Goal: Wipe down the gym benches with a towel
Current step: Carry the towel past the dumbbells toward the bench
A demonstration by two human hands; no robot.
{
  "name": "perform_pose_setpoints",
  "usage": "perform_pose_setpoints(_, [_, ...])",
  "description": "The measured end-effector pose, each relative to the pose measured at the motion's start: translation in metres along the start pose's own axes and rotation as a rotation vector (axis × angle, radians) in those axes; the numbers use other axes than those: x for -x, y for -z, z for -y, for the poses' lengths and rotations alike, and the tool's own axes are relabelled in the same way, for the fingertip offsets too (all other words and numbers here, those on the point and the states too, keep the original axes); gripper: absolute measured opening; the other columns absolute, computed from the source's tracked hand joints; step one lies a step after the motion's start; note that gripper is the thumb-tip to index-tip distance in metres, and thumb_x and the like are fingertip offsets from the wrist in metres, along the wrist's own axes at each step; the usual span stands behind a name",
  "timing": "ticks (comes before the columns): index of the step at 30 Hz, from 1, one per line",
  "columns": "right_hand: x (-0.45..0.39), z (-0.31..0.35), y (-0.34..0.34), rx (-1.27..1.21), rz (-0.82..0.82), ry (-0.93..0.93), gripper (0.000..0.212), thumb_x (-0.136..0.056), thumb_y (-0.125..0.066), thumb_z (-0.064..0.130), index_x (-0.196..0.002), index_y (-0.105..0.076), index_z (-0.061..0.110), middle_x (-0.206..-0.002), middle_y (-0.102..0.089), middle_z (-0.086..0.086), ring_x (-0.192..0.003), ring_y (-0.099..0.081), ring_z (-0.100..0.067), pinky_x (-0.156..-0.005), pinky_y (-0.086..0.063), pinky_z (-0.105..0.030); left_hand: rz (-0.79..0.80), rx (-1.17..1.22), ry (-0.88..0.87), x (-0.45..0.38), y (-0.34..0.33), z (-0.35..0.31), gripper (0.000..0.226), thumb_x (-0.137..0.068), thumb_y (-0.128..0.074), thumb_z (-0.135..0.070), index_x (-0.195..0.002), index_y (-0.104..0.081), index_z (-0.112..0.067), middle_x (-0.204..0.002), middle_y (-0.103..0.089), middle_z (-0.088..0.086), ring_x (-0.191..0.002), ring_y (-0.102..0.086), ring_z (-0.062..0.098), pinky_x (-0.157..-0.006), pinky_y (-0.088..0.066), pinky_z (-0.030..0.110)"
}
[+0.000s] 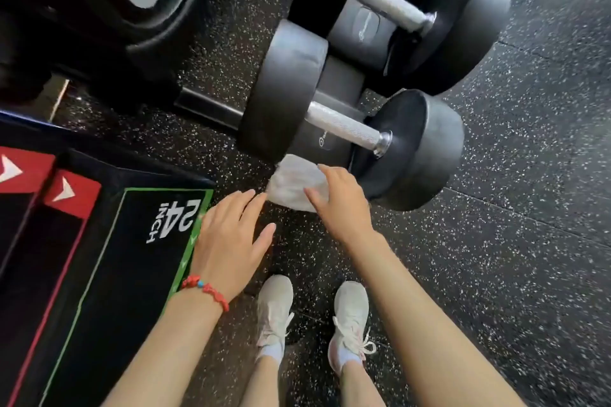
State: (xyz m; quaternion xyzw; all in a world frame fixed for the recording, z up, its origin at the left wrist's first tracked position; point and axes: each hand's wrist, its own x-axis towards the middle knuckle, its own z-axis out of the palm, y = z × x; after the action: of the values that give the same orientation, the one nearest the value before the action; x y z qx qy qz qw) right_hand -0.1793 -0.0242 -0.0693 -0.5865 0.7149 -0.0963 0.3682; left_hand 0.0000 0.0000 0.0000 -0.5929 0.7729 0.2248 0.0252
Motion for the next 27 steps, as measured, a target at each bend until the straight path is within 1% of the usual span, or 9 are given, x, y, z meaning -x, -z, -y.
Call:
perform_pose_setpoints(6, [-0.029, -0.013, -0.038, 0.212, -0.065, 0.025, 0.068, -0.08, -0.064, 0.046, -0.134, -0.039, 0.014, -0.125, -0.048, -0.01, -0.112, -0.044, -0.027, -0.091, -0.038, -0.04, 0.02, 0.014, 0.024, -0.006, -0.031, 0.022, 0.04, -0.088, -0.061, -0.022, -0.122, -0.057, -0.001, -0.12, -0.06, 0.017, -0.113, -0.054, 0.035, -0.092, -0.043, 0.05])
perform_pose_setpoints(10, [-0.033, -0.018, -0.049, 0.151, -0.156, -0.102, 0.069, -0.072, -0.071, 0.048, -0.125, -0.047, 0.01, -0.116, -0.055, -0.008, -0.107, -0.049, -0.027, -0.086, -0.039, -0.04, 0.036, 0.037, 0.046, -0.006, -0.04, 0.025, 0.041, -0.089, -0.06, -0.023, -0.124, -0.056, -0.002, -0.123, -0.058, 0.017, -0.116, -0.052, 0.035, -0.096, -0.04, 0.05])
perform_pose_setpoints(13, [-0.03, -0.02, -0.054, -0.071, -0.107, -0.276, 0.052, -0.071, -0.069, 0.048, -0.105, -0.054, 0.013, -0.097, -0.061, -0.004, -0.093, -0.054, -0.026, -0.08, -0.041, -0.04, 0.053, 0.048, 0.058, -0.007, -0.043, 0.023, 0.044, -0.087, -0.06, -0.023, -0.126, -0.054, -0.003, -0.126, -0.056, 0.016, -0.119, -0.05, 0.034, -0.098, -0.037, 0.05])
perform_pose_setpoints(15, [-0.025, -0.023, -0.057, -0.241, -0.06, -0.355, 0.035, -0.072, -0.067, 0.046, -0.079, -0.05, 0.016, -0.073, -0.055, 0.003, -0.072, -0.054, -0.02, -0.062, -0.043, -0.033, 0.059, 0.058, 0.066, -0.008, -0.041, 0.022, 0.044, -0.088, -0.059, -0.024, -0.127, -0.053, -0.004, -0.128, -0.055, 0.015, -0.12, -0.048, 0.033, -0.099, -0.037, 0.049])
perform_pose_setpoints(18, [-0.011, -0.022, -0.059, -0.438, -0.057, -0.382, 0.049, -0.074, -0.07, 0.038, -0.054, -0.03, 0.017, -0.051, -0.031, 0.007, -0.048, -0.03, -0.01, -0.045, -0.022, -0.025, 0.058, 0.065, 0.058, -0.008, -0.035, 0.02, 0.044, -0.088, -0.059, -0.023, -0.127, -0.053, -0.004, -0.128, -0.056, 0.015, -0.12, -0.048, 0.032, -0.099, -0.036, 0.049])
perform_pose_setpoints(21, [0.012, -0.014, -0.051, -0.723, -0.058, -0.459, 0.047, -0.074, -0.072, 0.035, -0.056, -0.035, 0.013, -0.056, -0.031, 0.0, -0.056, -0.031, -0.012, -0.053, -0.025, -0.029, 0.053, 0.067, 0.032, -0.005, -0.023, 0.019, 0.043, -0.088, -0.059, -0.022, -0.126, -0.054, -0.004, -0.127, -0.056, 0.015, -0.119, -0.049, 0.032, -0.098, -0.037, 0.048])
perform_pose_setpoints(24, [0.045, -0.002, -0.033, -0.974, -0.062, -0.511, 0.042, -0.076, -0.071, 0.034, -0.073, -0.055, -0.005, -0.069, -0.054, -0.019, -0.068, -0.048, -0.017, -0.062, -0.038, -0.034, 0.07, 0.052, 0.005, 0.002, -0.005, 0.012, 0.044, -0.089, -0.058, -0.023, -0.128, -0.052, -0.005, -0.128, -0.055, 0.014, -0.121, -0.047, 0.031, -0.101, -0.035, 0.046])
perform_pose_setpoints(25, [0.057, 0.001, -0.027, -1.041, -0.075, -0.53, 0.04, -0.076, -0.07, 0.034, -0.082, -0.06, -0.005, -0.079, -0.062, -0.025, -0.072, -0.055, -0.02, -0.066, -0.043, -0.037, 0.079, 0.052, -0.005, 0.004, 0.002, 0.008, 0.044, -0.089, -0.057, -0.024, -0.128, -0.052, -0.005, -0.129, -0.054, 0.013, -0.122, -0.047, 0.03, -0.102, -0.035, 0.046])
perform_pose_setpoints(27, [0.082, 0.006, -0.011, -1.139, -0.132, -0.573, 0.022, -0.078, -0.07, 0.032, -0.086, -0.069, 0.011, -0.093, -0.07, -0.017, -0.084, -0.066, -0.028, -0.076, -0.051, -0.043, 0.093, 0.055, -0.044, 0.011, 0.019, -0.004, 0.045, -0.089, -0.058, -0.024, -0.129, -0.051, -0.006, -0.13, -0.054, 0.013, -0.123, -0.046, 0.03, -0.103, -0.035, 0.047])
